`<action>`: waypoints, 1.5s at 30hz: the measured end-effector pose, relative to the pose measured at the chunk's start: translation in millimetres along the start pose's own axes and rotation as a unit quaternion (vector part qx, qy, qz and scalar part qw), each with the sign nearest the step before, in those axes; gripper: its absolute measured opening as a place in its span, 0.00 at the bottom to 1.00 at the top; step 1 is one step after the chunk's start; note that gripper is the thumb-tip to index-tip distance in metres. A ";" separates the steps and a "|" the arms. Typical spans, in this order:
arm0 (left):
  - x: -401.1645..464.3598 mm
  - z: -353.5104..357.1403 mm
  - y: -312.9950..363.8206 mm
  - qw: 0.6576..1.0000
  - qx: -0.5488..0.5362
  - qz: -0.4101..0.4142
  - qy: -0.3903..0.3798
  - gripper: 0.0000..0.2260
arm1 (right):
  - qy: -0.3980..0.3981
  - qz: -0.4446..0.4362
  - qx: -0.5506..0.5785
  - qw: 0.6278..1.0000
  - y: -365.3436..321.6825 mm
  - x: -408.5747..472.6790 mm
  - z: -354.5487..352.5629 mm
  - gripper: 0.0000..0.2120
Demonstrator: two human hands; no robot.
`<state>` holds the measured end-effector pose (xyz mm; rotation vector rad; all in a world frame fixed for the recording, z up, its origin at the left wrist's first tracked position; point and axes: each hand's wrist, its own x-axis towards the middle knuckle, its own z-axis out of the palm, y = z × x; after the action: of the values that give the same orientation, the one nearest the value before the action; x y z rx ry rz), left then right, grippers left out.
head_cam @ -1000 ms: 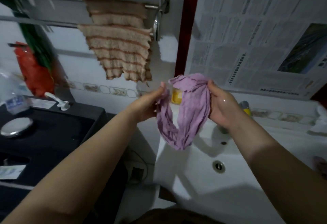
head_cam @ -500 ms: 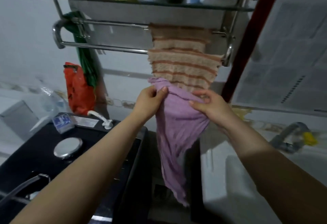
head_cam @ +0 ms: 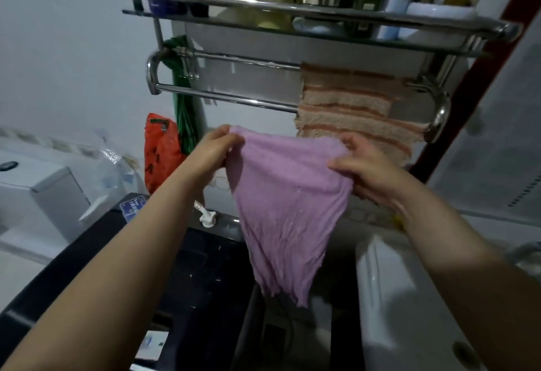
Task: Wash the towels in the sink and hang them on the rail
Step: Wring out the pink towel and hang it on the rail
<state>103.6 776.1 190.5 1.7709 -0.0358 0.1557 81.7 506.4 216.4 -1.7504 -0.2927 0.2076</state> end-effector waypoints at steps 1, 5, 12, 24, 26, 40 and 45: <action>4.4 -7.0 -1.3 0.994 0.092 0.038 0.048 0.08 | 0.042 -0.046 -0.156 0.986 -7.7 4.1 1.9 0.20; 13.6 -29.3 3.1 0.890 0.375 0.114 0.233 0.14 | 0.115 -0.184 -0.395 0.893 -33.3 16.8 23.0 0.20; 35.6 -53.6 25.9 0.945 -0.037 0.086 0.312 0.07 | -0.067 -0.038 0.230 0.970 -78.8 62.1 42.3 0.23; 96.8 -66.6 19.4 0.846 0.466 0.181 0.184 0.22 | 0.188 -0.144 -0.265 0.935 -82.7 163.6 96.1 0.21; 102.0 -72.3 27.3 0.843 0.503 0.133 0.139 0.25 | 0.111 -0.075 -0.499 0.856 -82.0 172.1 89.0 0.20; 67.0 -62.5 -51.9 0.929 0.167 0.060 0.324 0.12 | 0.114 -0.168 -0.654 0.729 -18.4 107.8 120.9 0.21; 61.3 -67.6 -35.9 0.938 0.094 0.084 0.322 0.07 | 0.173 -0.169 -0.547 0.801 -10.1 113.5 111.8 0.09</action>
<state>162.5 853.3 176.6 1.8275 0.3103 0.8808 155.5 647.7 206.6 -2.7697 -0.5018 -0.6865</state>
